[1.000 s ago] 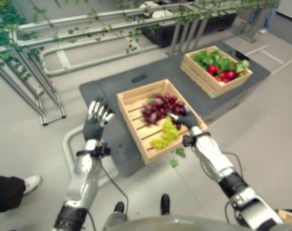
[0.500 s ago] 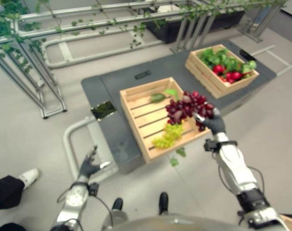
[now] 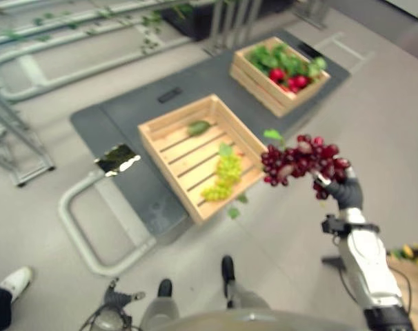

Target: Pick up the fruits from the basket on one side to the basket on the other side

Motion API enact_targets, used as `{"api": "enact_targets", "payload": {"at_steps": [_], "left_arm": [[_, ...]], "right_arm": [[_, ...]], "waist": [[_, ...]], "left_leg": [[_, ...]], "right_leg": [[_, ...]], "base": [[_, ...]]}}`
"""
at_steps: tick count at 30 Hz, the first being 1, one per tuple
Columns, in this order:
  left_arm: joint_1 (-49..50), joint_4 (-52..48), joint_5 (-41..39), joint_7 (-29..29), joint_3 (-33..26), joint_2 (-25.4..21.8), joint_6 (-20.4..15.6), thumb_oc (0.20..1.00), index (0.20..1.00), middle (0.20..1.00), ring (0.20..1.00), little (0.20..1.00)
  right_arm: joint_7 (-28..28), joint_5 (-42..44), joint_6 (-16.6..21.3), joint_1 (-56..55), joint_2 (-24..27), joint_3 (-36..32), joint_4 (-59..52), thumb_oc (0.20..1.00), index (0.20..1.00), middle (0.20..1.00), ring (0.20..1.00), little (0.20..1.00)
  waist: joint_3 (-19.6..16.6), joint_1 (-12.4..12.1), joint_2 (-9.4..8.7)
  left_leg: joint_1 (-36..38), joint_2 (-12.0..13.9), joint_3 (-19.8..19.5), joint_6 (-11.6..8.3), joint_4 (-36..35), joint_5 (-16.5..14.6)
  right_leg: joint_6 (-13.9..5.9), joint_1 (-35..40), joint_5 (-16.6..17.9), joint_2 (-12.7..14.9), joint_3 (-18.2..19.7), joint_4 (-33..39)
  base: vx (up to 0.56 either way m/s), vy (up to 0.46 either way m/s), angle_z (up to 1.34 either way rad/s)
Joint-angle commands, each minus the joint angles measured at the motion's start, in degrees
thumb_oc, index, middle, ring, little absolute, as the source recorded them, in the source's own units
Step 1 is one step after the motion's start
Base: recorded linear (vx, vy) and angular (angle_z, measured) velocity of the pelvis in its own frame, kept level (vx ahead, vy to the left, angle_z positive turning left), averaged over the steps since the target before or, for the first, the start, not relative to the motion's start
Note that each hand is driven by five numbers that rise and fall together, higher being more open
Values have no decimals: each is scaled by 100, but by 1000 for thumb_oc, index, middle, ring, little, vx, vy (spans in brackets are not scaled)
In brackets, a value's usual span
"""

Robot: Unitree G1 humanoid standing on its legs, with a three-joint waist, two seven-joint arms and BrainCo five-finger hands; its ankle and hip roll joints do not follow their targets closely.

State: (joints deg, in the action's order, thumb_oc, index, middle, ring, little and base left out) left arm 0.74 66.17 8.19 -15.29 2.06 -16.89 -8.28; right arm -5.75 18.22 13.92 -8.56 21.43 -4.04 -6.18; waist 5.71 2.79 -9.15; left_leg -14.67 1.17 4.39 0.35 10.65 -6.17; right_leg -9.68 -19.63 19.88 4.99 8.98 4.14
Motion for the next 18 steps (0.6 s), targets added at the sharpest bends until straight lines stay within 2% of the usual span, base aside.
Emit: {"api": "enact_targets", "payload": {"at_steps": [1, 2, 3, 4, 5, 7, 8, 9, 10, 13, 14, 16, 18], "left_arm": [[-34, -270, 123, -61, 155, -253, -121, 1000, 1000, 1000, 1000, 1000], [-28, -316, 88, -62, 138, -251, -116, 1000, 1000, 1000, 1000, 1000], [-38, -427, -2, -63, 120, -245, -109, 1000, 1000, 1000, 1000, 1000], [-39, -431, -2, -62, 120, -247, -107, 1000, 1000, 1000, 1000, 1000], [-51, -451, -62, -57, 105, -237, -107, 1000, 1000, 1000, 1000, 1000], [-52, -531, -143, -52, 97, -218, -130, 1000, 1000, 1000, 1000, 1000], [-35, -562, -187, -55, 75, -199, -132, 1000, 1000, 1000, 1000, 1000], [-35, -562, -187, -55, 75, -199, -132, 1000, 1000, 1000, 1000, 1000], [-7, -647, -275, -42, 41, -174, -168, 1000, 1000, 1000, 1000, 1000], [81, -859, -428, -70, -10, -88, -253, 1000, 1000, 1000, 1000, 1000], [83, -862, -428, -71, -10, -84, -252, 1000, 1000, 1000, 1000, 1000], [146, -1188, -727, -61, -5, 68, -342, 1000, 1000, 1000, 1000, 1000], [145, -1250, -794, -52, 56, 156, -350, 1000, 1000, 1000, 1000, 1000]], "right_arm": [[-12, 192, 572, 146, 207, -567, -765, 200, 200, 200, 200, 200], [-10, 211, 562, 144, 208, -554, -761, 200, 200, 200, 200, 200], [-25, 238, 531, 213, 222, -501, -747, 200, 200, 200, 200, 200], [-27, 237, 529, 215, 220, -502, -749, 200, 200, 200, 200, 200], [-15, 265, 507, 253, 232, -468, -737, 200, 200, 200, 200, 200], [-5, 266, 477, 330, 261, -437, -741, 200, 200, 200, 200, 200], [-15, 261, 466, 359, 276, -430, -737, 200, 200, 200, 200, 200], [-15, 261, 466, 359, 276, -430, -737, 200, 200, 200, 200, 200], [-3, 249, 444, 390, 315, -431, -754, 200, 200, 200, 200, 200], [1, 217, 426, 463, 393, -415, -807, 200, 200, 200, 200, 200], [1, 217, 424, 462, 396, -415, -809, 200, 200, 200, 200, 200], [67, 254, 417, 423, 528, -525, -872, 200, 200, 200, 200, 200], [79, 273, 430, 463, 634, -565, -881, 200, 200, 200, 200, 200]], "waist": [[-171, -268, 113], [-205, -340, 111], [-312, -498, 76], [-315, -519, 78], [-369, -578, 32], [-456, -712, -40], [-467, -733, -78], [-467, -733, -78], [-460, -768, -95], [-371, -819, 20], [-370, -823, 25], [-298, -724, 185], [-190, -666, 356]], "left_leg": [[74, -30, 35, -63, -924, 579], [13, 34, 207, -70, -896, 617], [-143, 128, 640, -66, -809, 657], [-158, 142, 659, -67, -802, 671], [-219, 143, 829, -54, -757, 654], [-392, 200, 1229, -22, -640, 709], [-438, 210, 1406, -5, -600, 700], [-438, 210, 1406, -5, -600, 700], [-510, 281, 1640, -8, -548, 750], [-461, 475, 1911, -97, -609, 925], [-458, 479, 1913, -100, -612, 929], [-415, 546, 1865, -196, -695, 1124], [-365, 597, 1794, -315, -868, 1388]], "right_leg": [[-9, 1149, -2204, 2, -904, -914], [2, 1348, -2347, 53, -1097, -980], [13, 1749, -2520, 162, -1309, -1000], [15, 1733, -2495, 153, -1289, -990], [10, 1907, -2546, 200, -1315, -966], [-39, 2086, -2406, 252, -1289, -854], [-69, 2190, -2424, 289, -1327, -815], [-69, 2190, -2424, 289, -1327, -815], [-50, 2190, -2512, 232, -1285, -778], [36, 2104, -2708, 264, -1607, -627], [39, 2103, -2708, 261, -1603, -630], [170, 2126, -2900, 100, -1446, -444], [283, 2086, -2896, -51, -1315, -334]], "base": [[-213, 63, -30], [-270, 65, -53], [-219, 41, -68], [-175, 37, -114], [-115, -1, -115], [-176, -7, -118], [-118, -9, -76], [-167, -51, -133], [-171, -64, -115], [-146, -106, -141], [-107, -152, -123], [-110, -172, -39], [-146, -139, -17]]}}
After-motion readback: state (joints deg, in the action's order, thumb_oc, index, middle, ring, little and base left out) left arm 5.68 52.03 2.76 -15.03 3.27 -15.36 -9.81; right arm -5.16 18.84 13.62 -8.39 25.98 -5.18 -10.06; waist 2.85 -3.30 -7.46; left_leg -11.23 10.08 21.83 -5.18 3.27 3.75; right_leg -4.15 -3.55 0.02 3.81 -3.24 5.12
